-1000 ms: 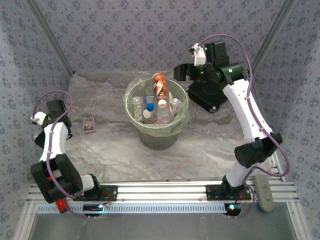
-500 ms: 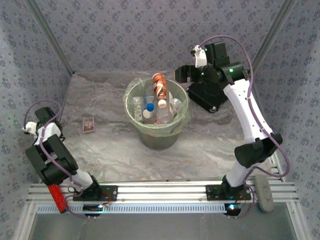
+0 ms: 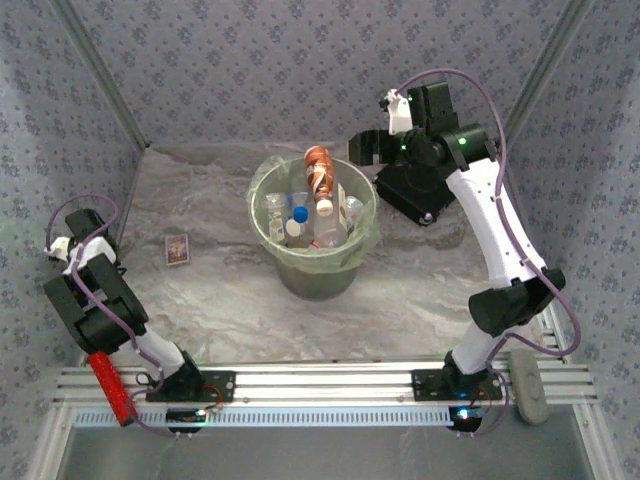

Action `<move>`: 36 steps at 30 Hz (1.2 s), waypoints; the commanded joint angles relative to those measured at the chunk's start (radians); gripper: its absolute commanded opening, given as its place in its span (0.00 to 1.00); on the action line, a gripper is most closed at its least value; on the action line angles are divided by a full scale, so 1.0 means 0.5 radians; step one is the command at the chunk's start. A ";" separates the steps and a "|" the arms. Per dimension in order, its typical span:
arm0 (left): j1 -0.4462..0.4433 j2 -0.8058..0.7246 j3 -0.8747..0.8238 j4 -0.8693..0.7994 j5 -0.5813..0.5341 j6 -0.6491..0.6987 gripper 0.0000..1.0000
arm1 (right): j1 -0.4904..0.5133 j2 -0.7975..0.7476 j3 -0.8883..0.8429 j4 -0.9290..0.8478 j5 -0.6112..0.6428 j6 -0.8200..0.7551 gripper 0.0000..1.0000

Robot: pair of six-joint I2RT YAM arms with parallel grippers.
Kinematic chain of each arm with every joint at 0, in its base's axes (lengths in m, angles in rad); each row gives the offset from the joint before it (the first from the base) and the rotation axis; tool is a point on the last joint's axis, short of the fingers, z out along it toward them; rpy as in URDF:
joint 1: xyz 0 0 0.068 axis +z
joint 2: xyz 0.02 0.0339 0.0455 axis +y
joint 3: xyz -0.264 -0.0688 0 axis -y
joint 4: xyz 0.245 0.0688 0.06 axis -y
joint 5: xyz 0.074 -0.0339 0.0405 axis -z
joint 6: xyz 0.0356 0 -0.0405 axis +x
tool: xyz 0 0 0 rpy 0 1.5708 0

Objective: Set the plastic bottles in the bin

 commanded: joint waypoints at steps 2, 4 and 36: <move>0.006 -0.135 0.007 -0.027 0.005 0.025 0.68 | 0.019 -0.058 0.060 -0.033 0.025 0.015 0.85; -0.029 -0.239 -0.020 -0.063 -0.006 0.028 0.66 | 0.025 -0.055 0.054 -0.022 0.021 0.018 0.85; -0.011 -0.033 0.032 -0.108 0.197 0.078 0.97 | 0.032 -0.137 -0.025 0.007 0.031 0.024 0.84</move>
